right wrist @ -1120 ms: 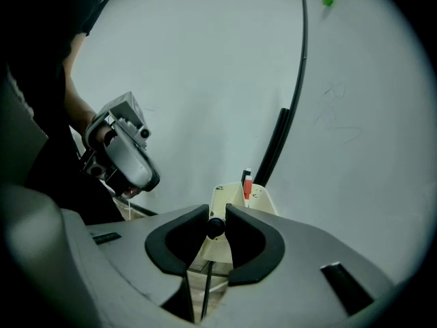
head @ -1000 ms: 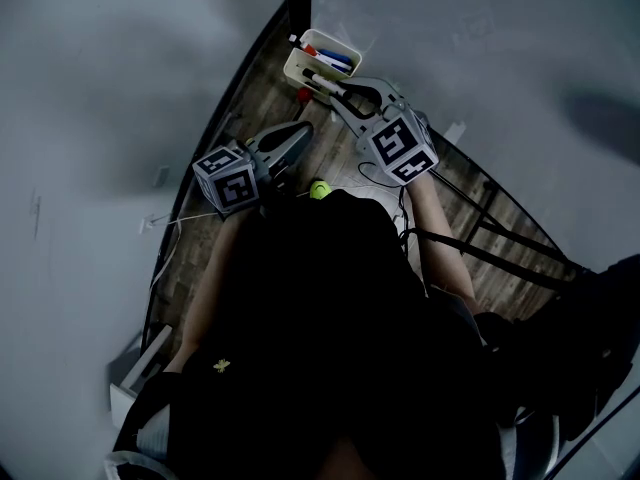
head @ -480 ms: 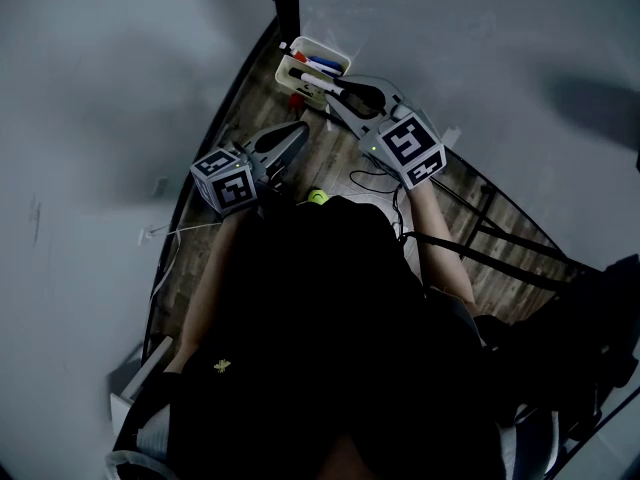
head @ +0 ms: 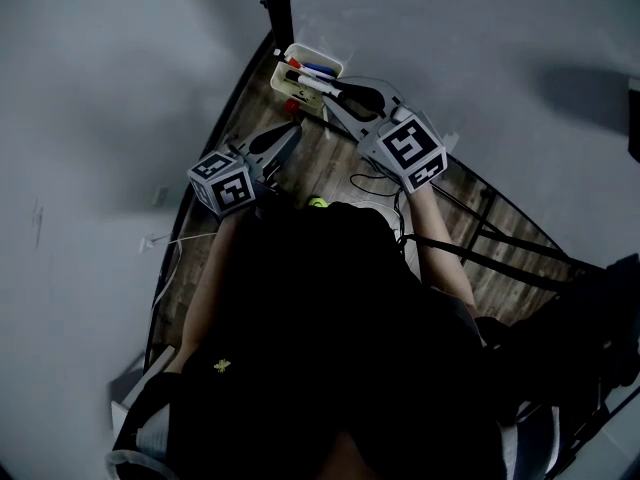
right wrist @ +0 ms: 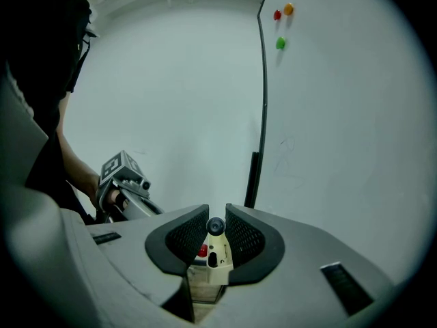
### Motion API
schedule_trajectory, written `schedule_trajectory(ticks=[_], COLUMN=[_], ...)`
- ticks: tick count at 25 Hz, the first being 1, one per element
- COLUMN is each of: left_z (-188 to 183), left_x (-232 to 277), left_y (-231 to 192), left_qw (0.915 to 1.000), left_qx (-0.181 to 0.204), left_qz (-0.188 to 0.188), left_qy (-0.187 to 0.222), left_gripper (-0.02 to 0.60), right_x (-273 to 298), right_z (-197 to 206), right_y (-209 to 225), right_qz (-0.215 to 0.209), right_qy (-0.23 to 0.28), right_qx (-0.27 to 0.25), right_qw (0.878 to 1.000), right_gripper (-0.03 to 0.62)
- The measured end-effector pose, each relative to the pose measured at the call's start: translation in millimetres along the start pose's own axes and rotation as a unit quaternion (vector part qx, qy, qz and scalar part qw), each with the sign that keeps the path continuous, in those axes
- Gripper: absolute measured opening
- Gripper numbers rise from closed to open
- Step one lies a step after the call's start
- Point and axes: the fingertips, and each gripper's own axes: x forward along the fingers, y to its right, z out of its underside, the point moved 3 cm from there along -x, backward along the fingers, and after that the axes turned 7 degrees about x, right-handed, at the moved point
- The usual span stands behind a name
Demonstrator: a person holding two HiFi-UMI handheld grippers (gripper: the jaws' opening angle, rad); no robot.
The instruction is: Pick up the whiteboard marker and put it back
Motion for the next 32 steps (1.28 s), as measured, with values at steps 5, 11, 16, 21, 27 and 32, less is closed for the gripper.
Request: schedule_trajectory(ticks=[5, 11, 16, 21, 27, 32], left_z=[-4, 0, 2, 2, 0, -1], left_x=[2, 3, 4, 5, 3, 5], left_y=[-5, -8, -8, -11, -7, -9], left_qw=[1.0000, 0.9999, 0.9998, 0.9998, 0.9998, 0.9998], left_qx=[0.004, -0.001, -0.004, -0.010, -0.011, -0.016], left_qz=[-0.009, -0.016, -0.017, -0.017, -0.014, -0.009], left_qy=[-0.003, -0.003, 0.001, 0.003, 0.007, 0.004], left_gripper=[0.006, 0.006, 0.006, 0.006, 0.006, 0.006], right_x=[0, -4, -8, -7, -11, -6], right_z=[-2, -4, -8, -9, -16, -19], right_y=[-1, -5, -7, -5, -6, -2], right_qz=[-0.002, -0.002, -0.001, 0.002, 0.005, 0.007], right_qy=[0.003, 0.006, 0.010, 0.013, 0.019, 0.021], right_qx=[0.002, 0.000, -0.003, -0.003, -0.005, -0.007], right_qw=[1.000, 1.000, 1.000, 1.000, 1.000, 1.000], right_gripper=[0.078, 0.078, 0.078, 0.078, 0.078, 0.079])
